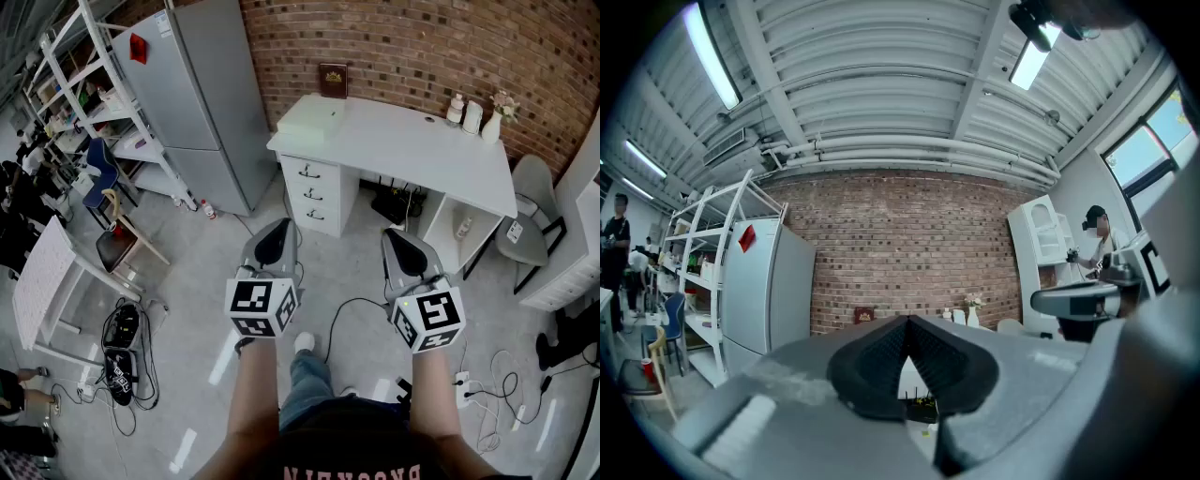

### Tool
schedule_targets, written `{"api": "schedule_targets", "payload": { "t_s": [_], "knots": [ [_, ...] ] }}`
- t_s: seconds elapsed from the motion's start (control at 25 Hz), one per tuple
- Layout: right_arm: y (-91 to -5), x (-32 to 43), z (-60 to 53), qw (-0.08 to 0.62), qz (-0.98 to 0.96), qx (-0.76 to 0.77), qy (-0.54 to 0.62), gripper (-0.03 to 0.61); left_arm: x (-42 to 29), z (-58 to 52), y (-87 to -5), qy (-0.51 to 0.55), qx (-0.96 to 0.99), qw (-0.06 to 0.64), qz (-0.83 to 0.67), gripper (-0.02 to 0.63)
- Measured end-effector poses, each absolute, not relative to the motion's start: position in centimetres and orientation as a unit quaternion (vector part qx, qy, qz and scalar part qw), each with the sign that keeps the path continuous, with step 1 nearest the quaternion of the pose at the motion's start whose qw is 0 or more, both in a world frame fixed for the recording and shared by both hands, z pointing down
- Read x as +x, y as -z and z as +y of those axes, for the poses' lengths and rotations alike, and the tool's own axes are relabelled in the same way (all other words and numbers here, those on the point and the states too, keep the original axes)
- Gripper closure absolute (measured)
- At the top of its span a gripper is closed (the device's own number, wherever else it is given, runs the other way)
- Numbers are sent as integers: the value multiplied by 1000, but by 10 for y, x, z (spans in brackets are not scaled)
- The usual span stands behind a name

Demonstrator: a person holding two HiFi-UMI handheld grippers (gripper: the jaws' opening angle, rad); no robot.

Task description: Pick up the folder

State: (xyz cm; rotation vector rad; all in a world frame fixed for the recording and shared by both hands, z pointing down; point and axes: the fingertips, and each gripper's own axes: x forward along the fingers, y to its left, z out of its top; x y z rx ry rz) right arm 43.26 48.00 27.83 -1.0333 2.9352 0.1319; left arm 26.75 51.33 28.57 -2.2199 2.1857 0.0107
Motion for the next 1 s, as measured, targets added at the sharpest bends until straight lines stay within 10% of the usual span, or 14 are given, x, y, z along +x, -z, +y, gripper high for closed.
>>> {"api": "schedule_targets", "payload": {
  "t_s": [1.0],
  "knots": [
    [-290, 313, 359, -5, 934, -356, -20, 578, 139, 385, -303, -21, -724, -19, 689, 615]
  ]
}}
